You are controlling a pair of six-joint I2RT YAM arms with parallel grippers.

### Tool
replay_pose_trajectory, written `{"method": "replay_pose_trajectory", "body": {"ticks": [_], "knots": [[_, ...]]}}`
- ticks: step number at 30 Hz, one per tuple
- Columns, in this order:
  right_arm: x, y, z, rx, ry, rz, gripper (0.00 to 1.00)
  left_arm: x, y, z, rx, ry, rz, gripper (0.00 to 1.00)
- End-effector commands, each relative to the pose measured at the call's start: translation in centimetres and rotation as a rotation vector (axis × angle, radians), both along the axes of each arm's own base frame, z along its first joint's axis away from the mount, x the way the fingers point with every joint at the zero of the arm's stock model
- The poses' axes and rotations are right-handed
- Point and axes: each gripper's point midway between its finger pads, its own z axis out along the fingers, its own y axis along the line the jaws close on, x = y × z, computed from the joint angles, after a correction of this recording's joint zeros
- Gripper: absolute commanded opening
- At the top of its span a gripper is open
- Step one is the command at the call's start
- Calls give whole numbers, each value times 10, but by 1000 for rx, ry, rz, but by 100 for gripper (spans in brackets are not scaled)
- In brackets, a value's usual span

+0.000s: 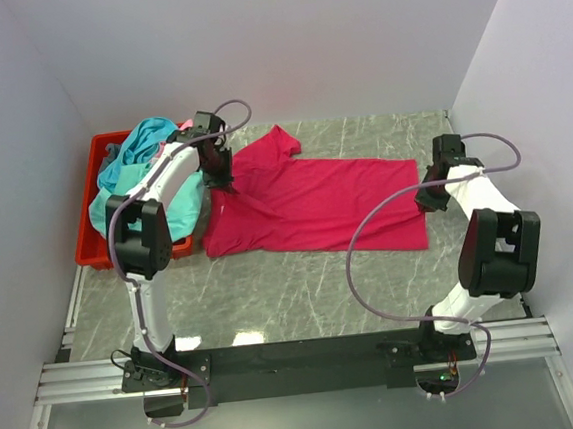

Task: Fold and stack the t-shirts
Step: Fold the tshirt

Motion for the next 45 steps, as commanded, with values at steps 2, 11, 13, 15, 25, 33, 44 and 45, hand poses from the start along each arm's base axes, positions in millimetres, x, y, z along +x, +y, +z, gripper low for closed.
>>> {"method": "replay_pose_trajectory", "body": {"ticks": [2,11,13,15,25,33,44,45], "knots": [[26,-11,10,-47,-52,12,0,19,0,14,15,-65,-39,0],[52,-14,1,-43,-28,34,0,46,-8,19,8,-111,-51,0],[58,-15,2,-46,-32,36,0,51,-9,19,7,-117,-40,0],[61,-15,1,-44,-34,38,0,54,-9,19,7,-128,-32,0],[56,-12,13,-42,-49,69,56,33,12,25,47,-145,91,94],[-3,-2,7,-27,-16,55,60,-50,31,18,24,-73,198,86],[-45,-6,-11,13,37,-8,60,-95,29,-3,51,-5,175,82],[-46,-7,-13,15,45,-6,59,-98,30,-4,56,-3,175,82]]}}
